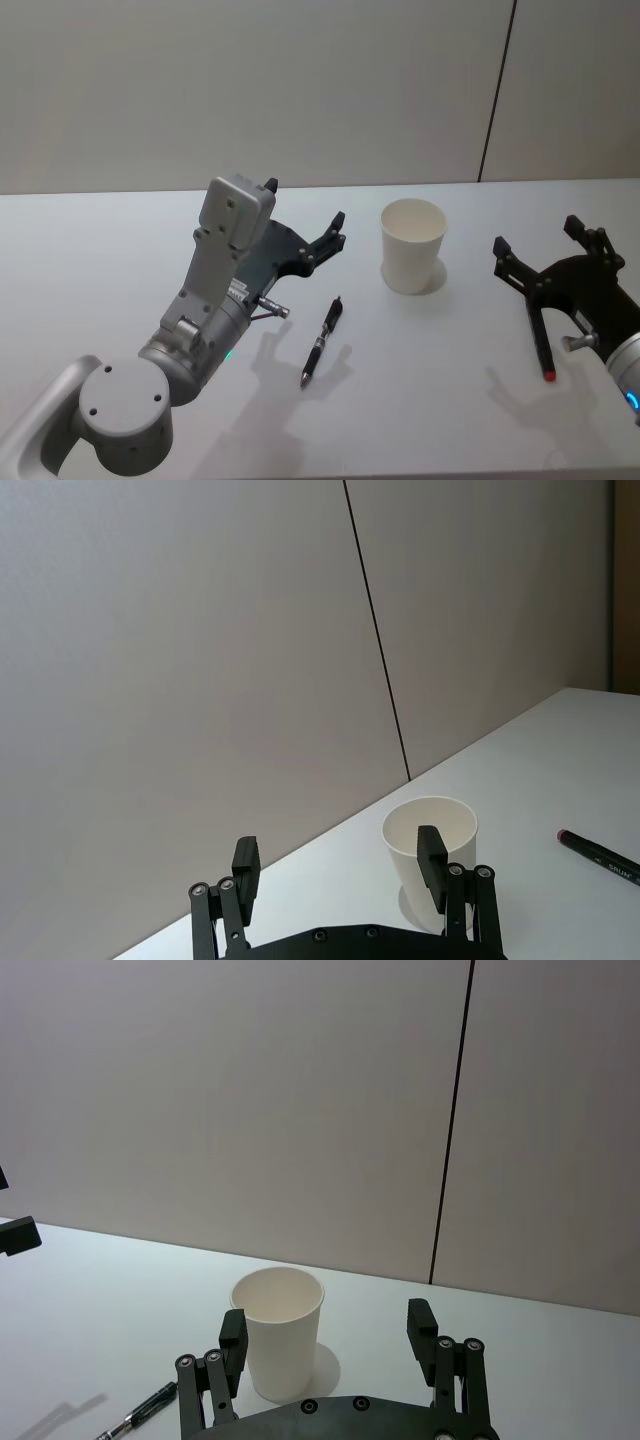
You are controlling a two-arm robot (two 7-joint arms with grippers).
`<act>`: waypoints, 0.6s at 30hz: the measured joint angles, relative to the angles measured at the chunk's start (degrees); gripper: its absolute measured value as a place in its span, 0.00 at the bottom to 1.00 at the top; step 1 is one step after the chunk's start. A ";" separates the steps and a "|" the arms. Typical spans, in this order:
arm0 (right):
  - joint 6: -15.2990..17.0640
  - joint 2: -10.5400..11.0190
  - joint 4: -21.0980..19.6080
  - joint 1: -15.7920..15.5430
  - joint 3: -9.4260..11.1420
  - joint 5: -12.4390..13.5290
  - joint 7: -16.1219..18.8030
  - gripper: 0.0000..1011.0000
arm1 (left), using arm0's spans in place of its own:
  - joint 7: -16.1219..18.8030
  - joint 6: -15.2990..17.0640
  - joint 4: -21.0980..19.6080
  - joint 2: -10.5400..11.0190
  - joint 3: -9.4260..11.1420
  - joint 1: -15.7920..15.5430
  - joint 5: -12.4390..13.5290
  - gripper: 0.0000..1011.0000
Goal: Place the pen into the pen holder.
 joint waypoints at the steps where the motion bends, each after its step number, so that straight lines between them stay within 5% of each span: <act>1: 0.00 0.00 0.00 0.00 0.00 0.00 0.00 0.99 | 0.00 0.00 0.00 0.00 0.00 0.00 0.00 0.99; 18: 0.00 0.00 0.00 0.00 0.00 0.00 0.00 0.99 | 0.00 0.00 0.00 0.00 0.00 0.00 0.00 0.99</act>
